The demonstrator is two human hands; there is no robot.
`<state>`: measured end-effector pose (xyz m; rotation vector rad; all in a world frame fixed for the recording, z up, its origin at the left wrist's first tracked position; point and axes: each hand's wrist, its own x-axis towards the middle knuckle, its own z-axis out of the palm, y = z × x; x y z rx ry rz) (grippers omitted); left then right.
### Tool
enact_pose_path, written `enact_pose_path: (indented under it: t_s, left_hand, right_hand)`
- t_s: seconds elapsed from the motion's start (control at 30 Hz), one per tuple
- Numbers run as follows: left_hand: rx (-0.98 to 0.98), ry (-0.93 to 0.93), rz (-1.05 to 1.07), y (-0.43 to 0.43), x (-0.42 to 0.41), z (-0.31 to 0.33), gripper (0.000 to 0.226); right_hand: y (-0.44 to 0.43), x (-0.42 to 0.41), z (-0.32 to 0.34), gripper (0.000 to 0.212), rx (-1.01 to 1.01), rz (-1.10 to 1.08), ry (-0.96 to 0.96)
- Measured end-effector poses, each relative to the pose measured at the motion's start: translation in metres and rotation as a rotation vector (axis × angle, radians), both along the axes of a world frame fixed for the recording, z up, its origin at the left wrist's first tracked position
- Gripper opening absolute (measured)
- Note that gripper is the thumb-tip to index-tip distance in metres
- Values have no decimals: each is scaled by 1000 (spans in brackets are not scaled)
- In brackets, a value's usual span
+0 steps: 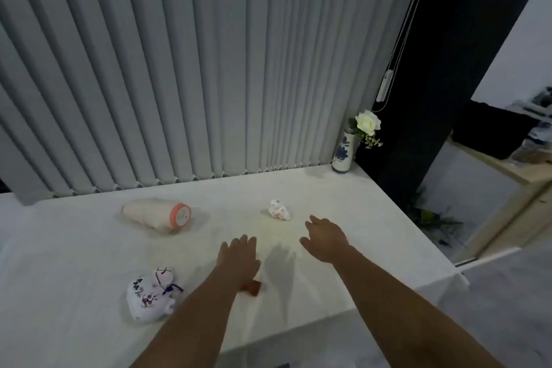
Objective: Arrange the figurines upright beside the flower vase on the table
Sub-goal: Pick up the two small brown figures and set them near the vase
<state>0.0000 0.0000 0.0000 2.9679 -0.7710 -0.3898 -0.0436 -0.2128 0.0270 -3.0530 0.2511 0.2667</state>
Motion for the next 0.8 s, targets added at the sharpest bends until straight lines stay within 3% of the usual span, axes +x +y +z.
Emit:
enact_pose_path:
  t_s: [0.43, 0.8]
  left_hand:
    - [-90, 203, 197, 10, -38, -62, 58]
    - [-171, 144, 349, 8, -37, -81, 47]
  right_hand:
    - [-44, -50, -65, 47, -51, -129, 133]
    - [-85, -51, -89, 52, 97, -194, 60]
